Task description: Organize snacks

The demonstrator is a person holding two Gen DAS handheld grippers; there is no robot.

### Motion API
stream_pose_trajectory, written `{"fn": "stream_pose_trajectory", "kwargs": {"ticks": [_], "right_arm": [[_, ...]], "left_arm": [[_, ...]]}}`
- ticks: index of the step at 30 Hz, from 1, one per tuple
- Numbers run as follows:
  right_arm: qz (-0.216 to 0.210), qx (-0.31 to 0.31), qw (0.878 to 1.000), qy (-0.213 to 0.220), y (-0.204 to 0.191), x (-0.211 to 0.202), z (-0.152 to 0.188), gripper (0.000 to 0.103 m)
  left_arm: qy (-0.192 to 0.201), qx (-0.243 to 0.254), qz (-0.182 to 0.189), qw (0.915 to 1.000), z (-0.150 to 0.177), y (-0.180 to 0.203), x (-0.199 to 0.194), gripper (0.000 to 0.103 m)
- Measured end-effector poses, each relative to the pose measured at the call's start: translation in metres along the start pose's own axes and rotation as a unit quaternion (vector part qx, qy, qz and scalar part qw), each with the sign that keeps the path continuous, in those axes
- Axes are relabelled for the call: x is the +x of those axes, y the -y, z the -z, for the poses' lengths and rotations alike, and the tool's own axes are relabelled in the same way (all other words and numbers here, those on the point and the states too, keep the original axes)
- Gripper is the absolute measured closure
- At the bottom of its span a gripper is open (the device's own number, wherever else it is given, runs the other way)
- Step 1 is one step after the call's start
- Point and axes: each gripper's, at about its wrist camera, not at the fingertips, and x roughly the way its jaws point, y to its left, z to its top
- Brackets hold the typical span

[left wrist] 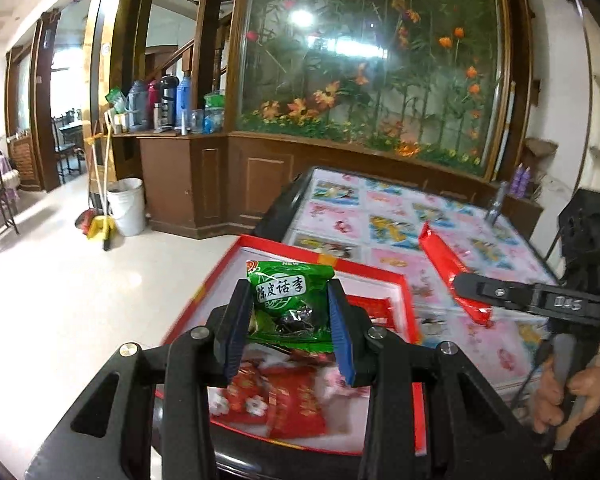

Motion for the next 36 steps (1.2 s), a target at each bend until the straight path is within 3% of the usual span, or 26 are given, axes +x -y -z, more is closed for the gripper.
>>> {"fn": "stream_pose_trajectory", "kwargs": {"ticks": [2, 12, 22, 25, 28, 31, 36], "right_arm": [[0.001, -0.005, 1.000, -0.006, -0.007, 0.010, -0.002, 0.057], [0.034, -0.024, 0.998, -0.057, -0.032, 0.093, 0.010, 0.057], [0.083, -0.028, 0.994, -0.058, -0.017, 0.102, 0.015, 0.054], [0.081, -0.014, 0.995, -0.056, -0.010, 0.093, 0.013, 0.054], [0.086, -0.019, 0.996, -0.029, -0.004, 0.069, 0.008, 0.047], [0.099, -0.021, 0.995, 0.008, 0.006, 0.036, 0.006, 0.042], [0.110, -0.010, 0.993, 0.050, 0.020, -0.010, 0.006, 0.041]], "left_arm": [[-0.015, 0.004, -0.015, 0.9998, -0.003, -0.008, 0.015, 0.068], [-0.099, -0.009, -0.002, 0.9951, 0.005, -0.026, 0.079, 0.068], [-0.092, 0.030, -0.023, 0.9951, -0.008, 0.009, 0.091, 0.067], [-0.096, 0.037, -0.049, 0.9935, -0.014, 0.021, 0.093, 0.053], [-0.066, 0.053, -0.083, 0.9929, -0.018, 0.034, 0.079, 0.019], [-0.026, 0.068, -0.101, 0.9923, -0.021, 0.050, 0.059, 0.017], [-0.023, 0.072, -0.090, 0.9931, -0.023, 0.075, 0.040, 0.017]]}}
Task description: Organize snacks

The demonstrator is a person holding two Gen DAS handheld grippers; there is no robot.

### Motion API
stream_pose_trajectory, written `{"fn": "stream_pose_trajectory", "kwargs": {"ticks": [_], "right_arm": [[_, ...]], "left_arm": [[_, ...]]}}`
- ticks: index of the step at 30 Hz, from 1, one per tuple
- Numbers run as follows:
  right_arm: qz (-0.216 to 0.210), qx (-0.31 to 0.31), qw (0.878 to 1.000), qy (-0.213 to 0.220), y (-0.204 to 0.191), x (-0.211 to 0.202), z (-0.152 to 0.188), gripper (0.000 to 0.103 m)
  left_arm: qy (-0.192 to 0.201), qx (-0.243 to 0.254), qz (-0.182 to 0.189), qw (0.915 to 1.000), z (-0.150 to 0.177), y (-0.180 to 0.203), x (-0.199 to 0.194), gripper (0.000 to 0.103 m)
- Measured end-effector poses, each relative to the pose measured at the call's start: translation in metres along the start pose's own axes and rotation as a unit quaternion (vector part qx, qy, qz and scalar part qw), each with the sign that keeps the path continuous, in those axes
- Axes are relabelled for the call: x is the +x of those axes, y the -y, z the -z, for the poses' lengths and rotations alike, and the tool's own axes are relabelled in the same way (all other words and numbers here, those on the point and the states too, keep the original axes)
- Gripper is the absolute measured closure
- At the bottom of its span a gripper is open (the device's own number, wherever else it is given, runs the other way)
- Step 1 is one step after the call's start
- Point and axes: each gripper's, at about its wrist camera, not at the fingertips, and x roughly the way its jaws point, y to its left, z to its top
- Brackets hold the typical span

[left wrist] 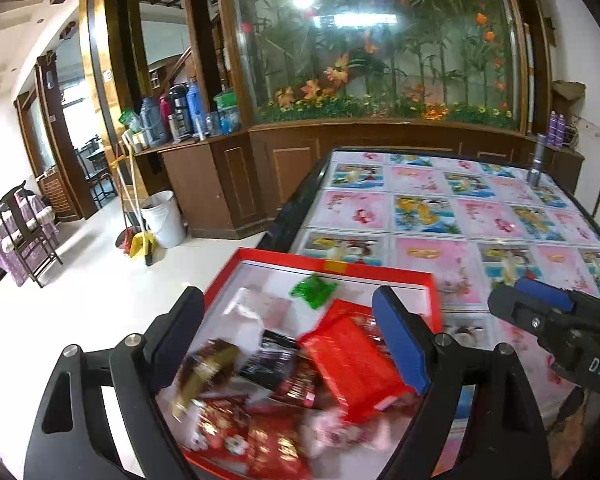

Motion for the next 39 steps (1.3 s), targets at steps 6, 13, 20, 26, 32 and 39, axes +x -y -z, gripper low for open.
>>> {"fn": "stream_pose_trajectory", "kwargs": {"ticks": [6, 13, 20, 26, 32, 39], "right_arm": [[0.009, -0.012, 0.999, 0.033, 0.001, -0.040, 0.003, 0.039], [0.005, -0.018, 0.998, 0.062, -0.005, -0.078, 0.008, 0.037], [0.008, -0.045, 0.994, 0.097, -0.033, -0.118, 0.022, 0.035], [0.014, -0.067, 0.990, 0.126, -0.065, -0.160, 0.038, 0.035], [0.009, -0.092, 0.982, 0.164, -0.097, -0.208, 0.052, 0.028], [-0.012, -0.110, 0.978, 0.176, -0.107, -0.218, 0.059, 0.023]], "left_arm": [[0.024, 0.011, -0.019, 0.9995, -0.002, 0.021, -0.032, 0.014], [0.055, 0.026, -0.031, 0.9976, 0.001, 0.031, -0.072, 0.012], [0.109, 0.025, -0.045, 0.9926, 0.011, 0.025, -0.123, 0.000], [0.139, 0.010, -0.036, 0.9896, 0.024, 0.009, -0.172, 0.000], [0.136, -0.037, -0.014, 0.9899, 0.039, -0.018, -0.204, 0.000], [0.098, -0.087, -0.013, 0.9913, 0.045, -0.038, -0.188, 0.000]]}}
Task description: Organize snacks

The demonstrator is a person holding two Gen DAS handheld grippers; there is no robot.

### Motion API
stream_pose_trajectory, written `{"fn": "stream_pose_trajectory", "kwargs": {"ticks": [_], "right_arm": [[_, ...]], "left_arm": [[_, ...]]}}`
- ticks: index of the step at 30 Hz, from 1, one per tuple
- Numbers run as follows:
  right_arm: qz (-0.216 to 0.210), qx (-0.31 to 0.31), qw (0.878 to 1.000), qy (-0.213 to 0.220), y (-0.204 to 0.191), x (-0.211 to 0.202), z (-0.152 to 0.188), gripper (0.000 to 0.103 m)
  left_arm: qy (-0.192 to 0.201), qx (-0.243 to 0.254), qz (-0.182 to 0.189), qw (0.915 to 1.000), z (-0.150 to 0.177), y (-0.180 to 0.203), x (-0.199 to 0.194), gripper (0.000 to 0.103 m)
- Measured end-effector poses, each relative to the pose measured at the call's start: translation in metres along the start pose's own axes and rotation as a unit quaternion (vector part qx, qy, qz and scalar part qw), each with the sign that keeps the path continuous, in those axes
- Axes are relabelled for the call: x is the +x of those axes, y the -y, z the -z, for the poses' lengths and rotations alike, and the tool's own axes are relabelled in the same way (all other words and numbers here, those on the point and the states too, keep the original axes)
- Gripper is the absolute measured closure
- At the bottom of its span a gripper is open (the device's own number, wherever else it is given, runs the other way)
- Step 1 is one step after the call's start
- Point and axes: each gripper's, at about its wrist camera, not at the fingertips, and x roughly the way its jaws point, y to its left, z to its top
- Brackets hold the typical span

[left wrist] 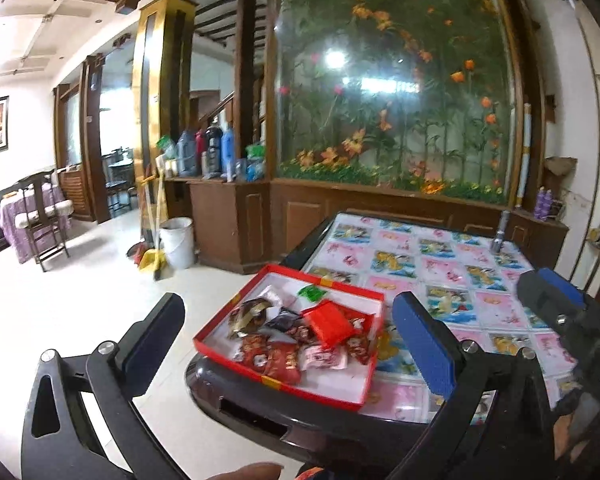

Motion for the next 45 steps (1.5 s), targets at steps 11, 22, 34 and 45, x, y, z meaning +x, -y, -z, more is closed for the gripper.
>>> {"fn": "stream_pose_trajectory", "kwargs": {"ticks": [11, 22, 34, 45], "right_arm": [[-0.012, -0.020, 1.000, -0.019, -0.025, 0.018, 0.013, 0.022], [-0.027, -0.044, 0.998, -0.033, -0.049, 0.030, 0.022, 0.022], [-0.027, -0.045, 0.998, -0.038, -0.047, 0.032, 0.025, 0.022], [-0.028, -0.046, 0.998, -0.031, -0.046, 0.030, 0.024, 0.022]], "left_arm": [[0.008, 0.029, -0.012, 0.9995, 0.017, -0.014, 0.002, 0.000], [0.006, 0.034, 0.003, 0.9994, 0.025, -0.017, -0.001, 0.000], [0.010, 0.033, 0.004, 0.9994, 0.026, -0.019, -0.005, 0.000], [0.015, 0.030, 0.011, 0.9994, 0.026, -0.020, -0.006, 0.000]]}}
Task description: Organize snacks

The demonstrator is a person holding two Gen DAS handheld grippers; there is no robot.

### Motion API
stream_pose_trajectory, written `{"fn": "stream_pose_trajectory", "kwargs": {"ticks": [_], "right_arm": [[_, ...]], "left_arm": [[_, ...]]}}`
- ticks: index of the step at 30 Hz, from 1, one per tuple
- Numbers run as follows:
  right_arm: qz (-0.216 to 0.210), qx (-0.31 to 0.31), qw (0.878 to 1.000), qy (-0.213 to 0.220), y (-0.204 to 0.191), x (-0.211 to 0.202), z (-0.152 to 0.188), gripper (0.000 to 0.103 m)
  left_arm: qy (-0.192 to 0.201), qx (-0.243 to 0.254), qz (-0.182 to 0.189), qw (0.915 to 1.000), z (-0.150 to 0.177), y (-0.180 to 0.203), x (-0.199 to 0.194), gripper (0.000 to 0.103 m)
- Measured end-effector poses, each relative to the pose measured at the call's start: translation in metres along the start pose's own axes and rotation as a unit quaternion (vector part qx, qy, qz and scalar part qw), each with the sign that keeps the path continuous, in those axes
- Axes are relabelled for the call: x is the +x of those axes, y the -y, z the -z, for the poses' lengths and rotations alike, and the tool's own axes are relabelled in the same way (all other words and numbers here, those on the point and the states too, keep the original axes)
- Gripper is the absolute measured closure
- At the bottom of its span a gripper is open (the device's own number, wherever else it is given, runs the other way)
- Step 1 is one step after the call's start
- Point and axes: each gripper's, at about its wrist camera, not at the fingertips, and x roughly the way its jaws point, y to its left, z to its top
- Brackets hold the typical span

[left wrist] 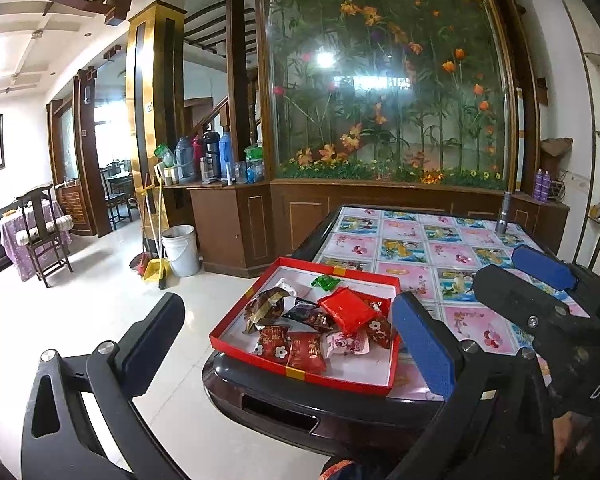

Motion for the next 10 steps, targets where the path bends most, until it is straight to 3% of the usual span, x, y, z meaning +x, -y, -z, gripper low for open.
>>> {"fn": "stream_pose_trajectory", "kwargs": {"ticks": [6, 10], "right_arm": [[-0.010, 0.018, 1.000, 0.003, 0.006, 0.000, -0.003, 0.022], [0.001, 0.028, 1.000, 0.005, 0.013, 0.002, -0.003, 0.022]], "left_arm": [[0.030, -0.011, 0.009, 0.9994, -0.001, -0.003, -0.007, 0.000], [0.028, -0.010, 0.011, 0.9995, 0.000, -0.002, -0.003, 0.000]]}}
